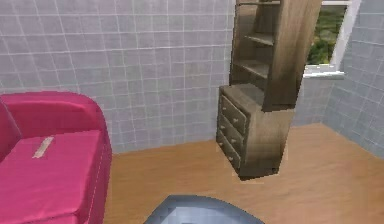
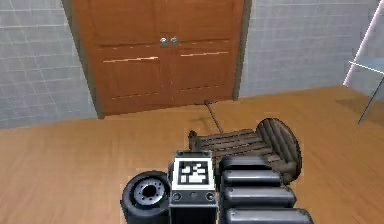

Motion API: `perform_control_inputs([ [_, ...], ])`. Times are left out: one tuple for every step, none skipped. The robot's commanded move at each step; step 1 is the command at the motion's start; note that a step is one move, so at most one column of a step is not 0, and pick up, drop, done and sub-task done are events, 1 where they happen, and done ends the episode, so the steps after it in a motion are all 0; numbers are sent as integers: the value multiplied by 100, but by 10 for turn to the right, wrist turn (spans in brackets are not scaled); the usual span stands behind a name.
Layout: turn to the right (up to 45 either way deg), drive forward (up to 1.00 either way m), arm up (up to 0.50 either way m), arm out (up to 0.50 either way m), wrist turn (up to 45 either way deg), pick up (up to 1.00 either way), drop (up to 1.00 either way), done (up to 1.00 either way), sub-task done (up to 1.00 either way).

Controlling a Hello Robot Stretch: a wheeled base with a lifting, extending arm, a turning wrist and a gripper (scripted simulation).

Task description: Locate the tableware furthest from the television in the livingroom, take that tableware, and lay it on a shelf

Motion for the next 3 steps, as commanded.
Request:
perform_control_inputs([
  [0, 100, 0, 0, 0, 0, 0, 0, 0],
  [0, 75, 0, 0, 0, 0, 0, 0, 0],
  [120, 0, 0, 0, 0, 0, 0, 0, 0],
])
